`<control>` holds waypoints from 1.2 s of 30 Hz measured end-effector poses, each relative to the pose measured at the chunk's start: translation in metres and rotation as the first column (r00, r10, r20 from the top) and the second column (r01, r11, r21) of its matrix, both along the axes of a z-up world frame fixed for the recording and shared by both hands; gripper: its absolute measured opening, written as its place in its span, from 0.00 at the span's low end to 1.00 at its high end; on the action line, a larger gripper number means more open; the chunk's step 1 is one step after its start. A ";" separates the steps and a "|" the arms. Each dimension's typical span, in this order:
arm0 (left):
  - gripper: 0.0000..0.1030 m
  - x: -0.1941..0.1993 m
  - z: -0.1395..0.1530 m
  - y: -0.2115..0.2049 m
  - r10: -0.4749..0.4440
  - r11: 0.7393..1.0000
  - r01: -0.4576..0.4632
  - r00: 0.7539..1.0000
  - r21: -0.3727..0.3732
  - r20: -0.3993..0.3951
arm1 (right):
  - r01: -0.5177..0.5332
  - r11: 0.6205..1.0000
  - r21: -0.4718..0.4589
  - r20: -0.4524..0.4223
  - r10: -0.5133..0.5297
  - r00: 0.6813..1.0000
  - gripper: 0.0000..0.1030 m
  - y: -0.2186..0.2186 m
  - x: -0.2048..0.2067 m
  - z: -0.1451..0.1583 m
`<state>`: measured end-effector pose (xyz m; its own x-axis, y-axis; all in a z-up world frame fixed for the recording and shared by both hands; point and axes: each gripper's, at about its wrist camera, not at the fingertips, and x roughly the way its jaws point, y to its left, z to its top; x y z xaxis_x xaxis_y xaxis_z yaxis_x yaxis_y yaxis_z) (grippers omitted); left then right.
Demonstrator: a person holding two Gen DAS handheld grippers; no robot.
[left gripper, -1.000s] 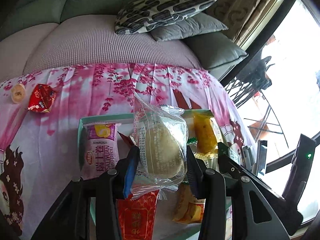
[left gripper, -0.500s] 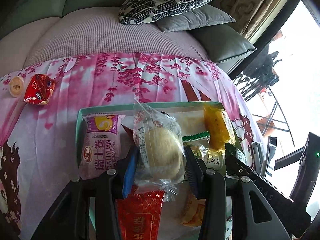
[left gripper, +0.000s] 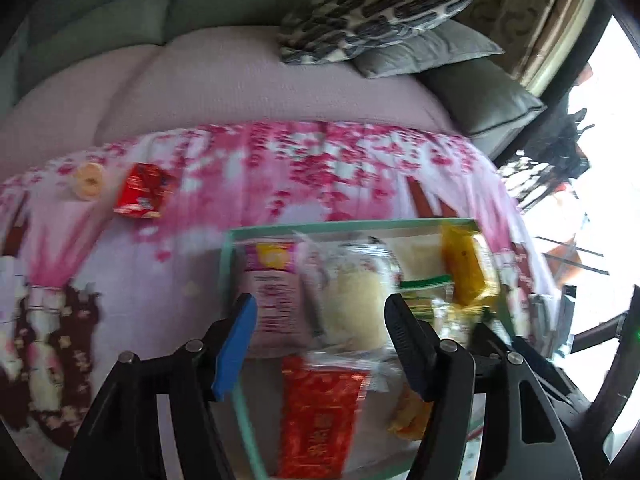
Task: Organize snacks
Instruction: 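Carry the bun and biscuit box into the tray and open both tools, then move both tools back toward the jelly cup and red pack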
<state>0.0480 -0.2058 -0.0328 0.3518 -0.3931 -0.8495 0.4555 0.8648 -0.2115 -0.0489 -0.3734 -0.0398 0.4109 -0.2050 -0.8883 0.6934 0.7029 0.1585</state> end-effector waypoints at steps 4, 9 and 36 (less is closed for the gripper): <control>0.69 0.006 0.002 0.017 0.076 0.995 -0.078 0.997 0.068 0.033 | -0.034 0.999 -0.016 0.011 0.034 0.999 0.78 0.010 0.005 0.005; 0.82 0.018 -0.006 0.040 0.168 0.973 -0.176 0.984 0.151 0.066 | -0.085 0.996 -0.034 0.027 0.086 0.996 0.79 0.028 0.015 0.011; 0.88 0.018 -0.020 0.110 0.298 0.928 -0.310 0.951 0.208 0.088 | -0.264 0.962 -0.070 0.047 0.267 0.962 0.80 0.093 0.047 0.016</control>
<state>0.0662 -0.0963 -0.0525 0.4732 -0.0689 -0.8783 0.1690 0.9855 0.0138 -0.0020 -0.2806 -0.0236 0.5062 -0.1367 -0.8515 0.4718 0.8704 0.1408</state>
